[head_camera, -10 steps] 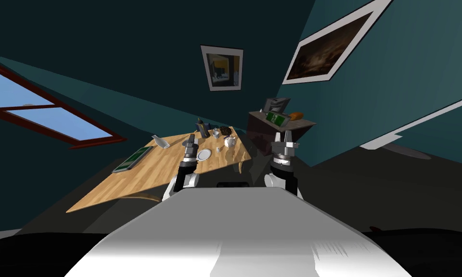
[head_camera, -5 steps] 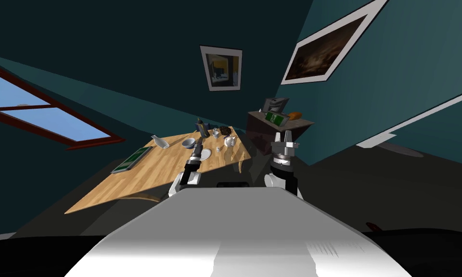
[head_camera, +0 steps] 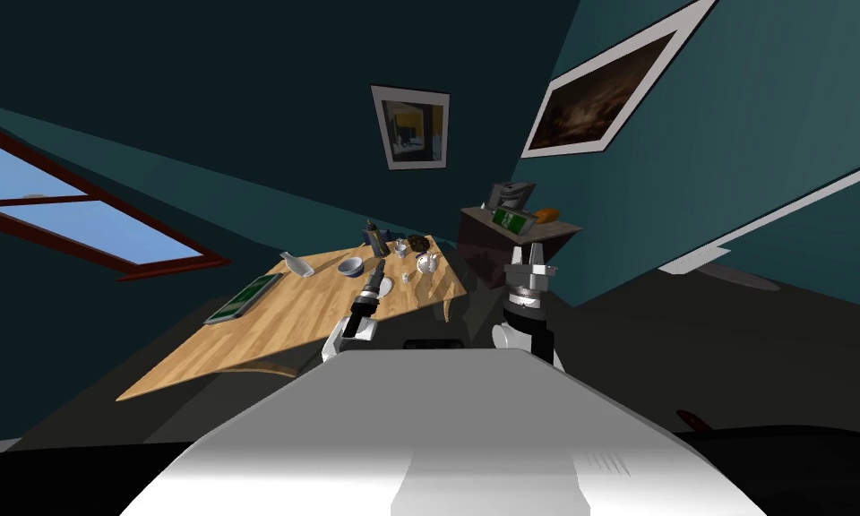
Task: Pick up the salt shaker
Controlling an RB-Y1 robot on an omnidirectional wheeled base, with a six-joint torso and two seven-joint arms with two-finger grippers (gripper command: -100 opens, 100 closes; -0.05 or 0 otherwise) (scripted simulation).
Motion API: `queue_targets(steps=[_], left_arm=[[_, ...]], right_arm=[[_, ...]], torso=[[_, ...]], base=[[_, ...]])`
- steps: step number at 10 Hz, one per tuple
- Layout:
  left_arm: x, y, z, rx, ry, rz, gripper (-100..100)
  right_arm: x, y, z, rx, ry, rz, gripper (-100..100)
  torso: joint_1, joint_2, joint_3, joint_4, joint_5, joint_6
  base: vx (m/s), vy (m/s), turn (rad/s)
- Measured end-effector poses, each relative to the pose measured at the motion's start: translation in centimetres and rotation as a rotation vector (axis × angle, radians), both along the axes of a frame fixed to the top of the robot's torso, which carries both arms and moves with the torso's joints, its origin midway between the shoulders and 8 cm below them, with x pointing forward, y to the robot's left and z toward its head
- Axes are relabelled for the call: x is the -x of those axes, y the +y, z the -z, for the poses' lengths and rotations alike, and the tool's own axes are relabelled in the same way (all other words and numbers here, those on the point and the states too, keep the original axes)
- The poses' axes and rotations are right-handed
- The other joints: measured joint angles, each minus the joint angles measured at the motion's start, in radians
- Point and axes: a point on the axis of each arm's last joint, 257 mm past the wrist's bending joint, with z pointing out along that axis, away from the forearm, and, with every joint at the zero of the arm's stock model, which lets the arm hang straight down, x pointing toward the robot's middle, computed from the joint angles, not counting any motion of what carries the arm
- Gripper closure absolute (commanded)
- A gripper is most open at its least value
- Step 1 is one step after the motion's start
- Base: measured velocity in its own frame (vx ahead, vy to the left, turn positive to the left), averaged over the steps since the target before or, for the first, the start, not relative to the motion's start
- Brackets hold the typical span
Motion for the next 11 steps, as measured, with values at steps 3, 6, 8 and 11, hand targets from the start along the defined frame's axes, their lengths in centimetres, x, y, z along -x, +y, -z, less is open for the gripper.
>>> queue_targets(steps=[3,6,8,11], left_arm=[[-1.2,-0.4,3.1,-0.056,0.067,-0.005,-100],[-2.5,-0.1,5.8,-0.108,0.132,-0.012,-100],[-3.2,-0.1,7.9,-0.144,0.178,-0.015,-100],[-4.5,-0.2,10.2,-0.204,0.241,-0.018,-100]], right_arm=[[0.0,0.0,0.0,0.000,0.000,0.000,0],[0.0,0.0,0.0,0.000,0.000,0.000,0],[0.0,0.0,0.0,0.000,0.000,0.000,0],[0.0,0.0,0.0,0.000,0.000,0.000,0]], torso=[[-0.001,0.000,0.000,0.000,0.000,0.000],[-0.001,0.000,0.000,0.000,0.000,0.000],[-0.001,0.000,0.000,0.000,0.000,0.000],[-0.002,-0.001,0.000,0.000,0.000,0.000]], base=[[-0.006,-0.010,-0.013],[-0.003,-0.015,-0.014],[-0.002,-0.024,-0.017],[0.001,-0.028,-0.013]])
